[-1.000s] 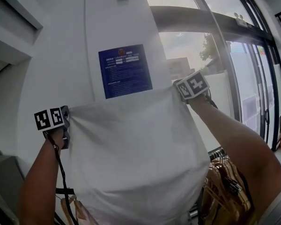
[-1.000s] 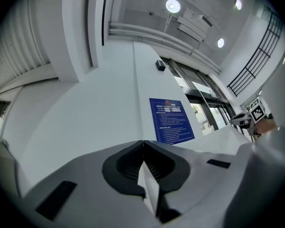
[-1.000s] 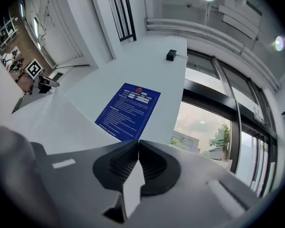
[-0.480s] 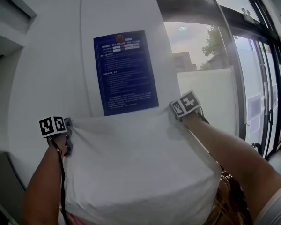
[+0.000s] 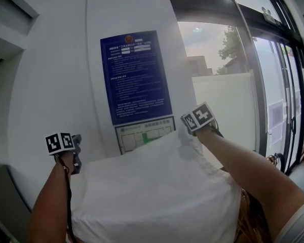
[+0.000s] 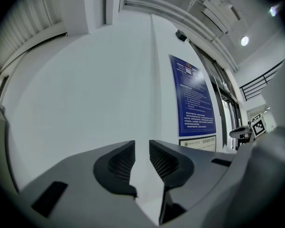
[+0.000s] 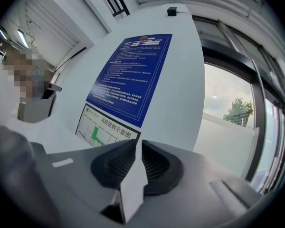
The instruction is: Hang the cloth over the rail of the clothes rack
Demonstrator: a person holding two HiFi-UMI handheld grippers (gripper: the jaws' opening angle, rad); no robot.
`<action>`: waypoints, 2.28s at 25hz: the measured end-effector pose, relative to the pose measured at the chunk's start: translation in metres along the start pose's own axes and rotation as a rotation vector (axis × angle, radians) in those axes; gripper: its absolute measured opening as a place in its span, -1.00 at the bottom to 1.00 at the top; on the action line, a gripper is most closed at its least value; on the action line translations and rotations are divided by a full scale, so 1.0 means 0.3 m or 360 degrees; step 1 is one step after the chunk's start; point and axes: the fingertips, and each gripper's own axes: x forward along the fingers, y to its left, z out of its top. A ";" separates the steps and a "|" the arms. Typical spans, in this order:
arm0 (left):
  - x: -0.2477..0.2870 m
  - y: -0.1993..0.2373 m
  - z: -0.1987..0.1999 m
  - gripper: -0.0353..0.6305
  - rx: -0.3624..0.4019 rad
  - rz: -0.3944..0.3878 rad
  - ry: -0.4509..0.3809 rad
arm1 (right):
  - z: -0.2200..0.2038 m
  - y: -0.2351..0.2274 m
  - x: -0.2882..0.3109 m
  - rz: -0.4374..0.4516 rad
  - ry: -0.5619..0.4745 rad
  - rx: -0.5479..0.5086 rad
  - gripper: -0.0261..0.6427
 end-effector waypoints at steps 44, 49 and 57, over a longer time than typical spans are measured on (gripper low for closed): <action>-1.313 -0.905 -0.631 -0.88 0.0250 -0.0503 -0.0117 | -0.501 0.863 -1.429 0.0483 -0.0419 0.0008 -0.92; -1.464 -0.933 -0.795 -0.88 0.0207 -0.0433 -0.0118 | -0.666 1.085 -1.519 0.0597 -0.0354 0.0214 -0.92; -1.580 -0.939 -0.982 -0.88 0.0059 -0.0342 -0.0127 | -0.667 1.269 -1.546 0.0551 -0.0420 0.0428 -0.92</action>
